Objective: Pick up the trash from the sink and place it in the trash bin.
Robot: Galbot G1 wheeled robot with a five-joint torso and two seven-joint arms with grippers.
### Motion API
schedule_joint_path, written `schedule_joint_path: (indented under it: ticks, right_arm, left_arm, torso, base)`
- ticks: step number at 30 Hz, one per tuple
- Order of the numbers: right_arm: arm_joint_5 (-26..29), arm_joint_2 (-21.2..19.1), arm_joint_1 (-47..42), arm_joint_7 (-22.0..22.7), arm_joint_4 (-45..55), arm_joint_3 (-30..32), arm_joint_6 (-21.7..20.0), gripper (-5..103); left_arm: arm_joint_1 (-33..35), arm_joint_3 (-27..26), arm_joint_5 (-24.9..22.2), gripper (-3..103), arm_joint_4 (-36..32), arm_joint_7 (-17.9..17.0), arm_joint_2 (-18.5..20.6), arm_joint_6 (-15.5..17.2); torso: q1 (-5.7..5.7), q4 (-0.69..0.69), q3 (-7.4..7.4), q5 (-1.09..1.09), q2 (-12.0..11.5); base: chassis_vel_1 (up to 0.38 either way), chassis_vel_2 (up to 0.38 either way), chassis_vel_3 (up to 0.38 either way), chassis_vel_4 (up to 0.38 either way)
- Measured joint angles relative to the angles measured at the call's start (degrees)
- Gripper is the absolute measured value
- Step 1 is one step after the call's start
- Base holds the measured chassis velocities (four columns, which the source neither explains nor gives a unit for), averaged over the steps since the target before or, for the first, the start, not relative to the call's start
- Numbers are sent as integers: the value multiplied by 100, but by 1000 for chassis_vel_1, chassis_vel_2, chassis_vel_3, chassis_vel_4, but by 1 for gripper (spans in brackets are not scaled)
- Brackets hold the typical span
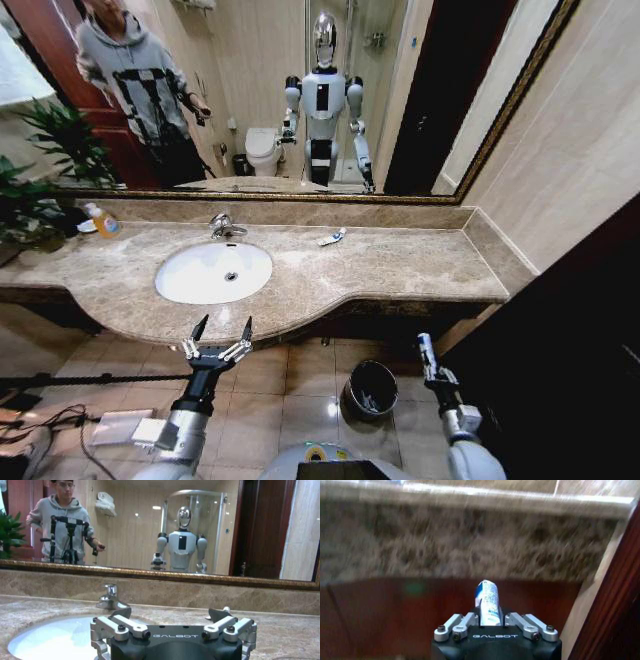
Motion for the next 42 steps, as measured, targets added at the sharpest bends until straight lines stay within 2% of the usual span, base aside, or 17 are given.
schedule_joint_path:
  ticks: [8,13,18,25,42]
  right_arm:
    - [-415,55,339,-94,-896,-201,-217,22]
    - [-578,75,722,-124,-1627,-412,-483,22]
    - [-840,101,1133,-336,-2300,-502,-749,22]
    - [-1416,169,1766,-428,-3323,-511,-770,22]
    - [-2146,343,2492,-387,-4215,-799,-807,22]
  left_arm:
    - [0,0,0,100,0,0,0,0]
    - [0,0,0,100,0,0,0,0]
    - [0,0,0,100,0,0,0,0]
    - [0,0,0,100,0,0,0,0]
    - [0,0,0,100,0,0,0,0]
  torso:
    - [0,0,0,0,0]
    - [0,0,0,1,0]
    - [0,0,0,0,0]
    - [0,0,0,0,0]
    - [0,0,0,0,0]
  base:
    - [0,0,0,0]
    - [0,0,0,0]
    - [0,0,0,0]
    - [0,0,0,0]
    - [0,0,0,0]
